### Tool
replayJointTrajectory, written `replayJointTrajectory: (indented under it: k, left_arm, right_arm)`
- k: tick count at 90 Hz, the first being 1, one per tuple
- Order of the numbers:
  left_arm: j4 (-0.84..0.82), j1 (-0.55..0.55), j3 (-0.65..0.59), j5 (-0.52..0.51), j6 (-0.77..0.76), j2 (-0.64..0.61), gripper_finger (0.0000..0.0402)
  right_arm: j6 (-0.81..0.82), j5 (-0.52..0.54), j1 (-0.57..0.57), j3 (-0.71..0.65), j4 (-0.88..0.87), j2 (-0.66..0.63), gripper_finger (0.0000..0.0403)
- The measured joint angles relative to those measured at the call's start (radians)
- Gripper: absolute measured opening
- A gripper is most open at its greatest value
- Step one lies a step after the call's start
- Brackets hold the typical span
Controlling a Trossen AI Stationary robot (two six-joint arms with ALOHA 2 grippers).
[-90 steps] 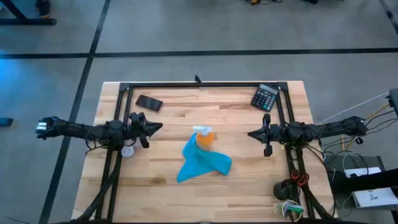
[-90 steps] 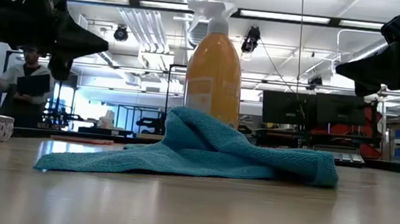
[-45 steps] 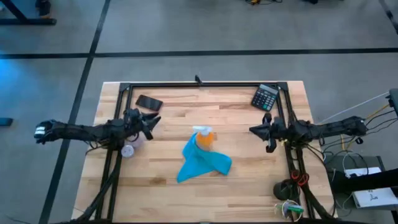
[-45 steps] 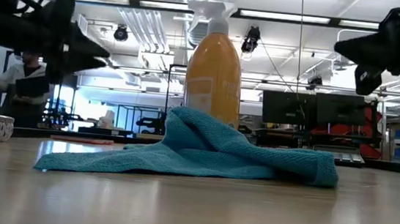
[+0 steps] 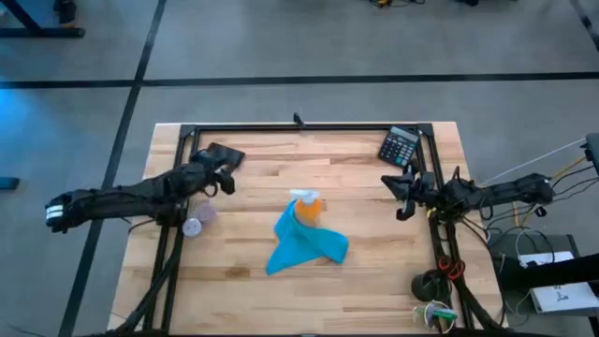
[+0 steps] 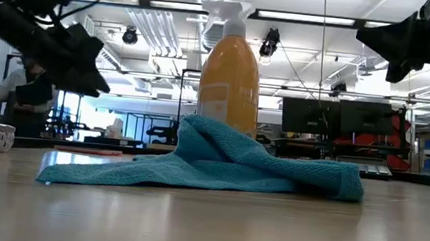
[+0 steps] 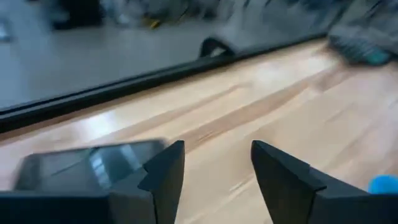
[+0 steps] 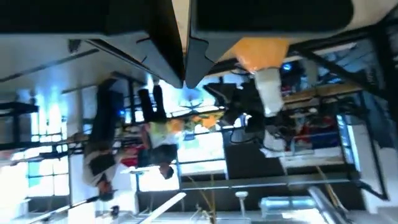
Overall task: Apply microfiber cloth
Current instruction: Spray the front of the pink cellphone using yellow spray bottle
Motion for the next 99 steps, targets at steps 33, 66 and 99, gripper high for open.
replayJointTrajectory:
  k: [33,66,99]
  left_arm:
    - [0.000,0.055,0.023,-0.104,-0.017,0.171,0.0120]
    - [0.037,0.245,0.024,-0.102,-0.104,0.301,0.0063]
    - [0.027,0.423,0.178,0.020,-0.068,0.561,0.0003]
  right_arm:
    - [0.072,-0.011,0.000,0.003,0.026,0.167,0.0000]
    - [0.197,-0.015,0.001,0.043,0.027,0.301,0.0000]
    - [0.253,-0.015,0.001,0.118,0.026,0.448,0.0000]
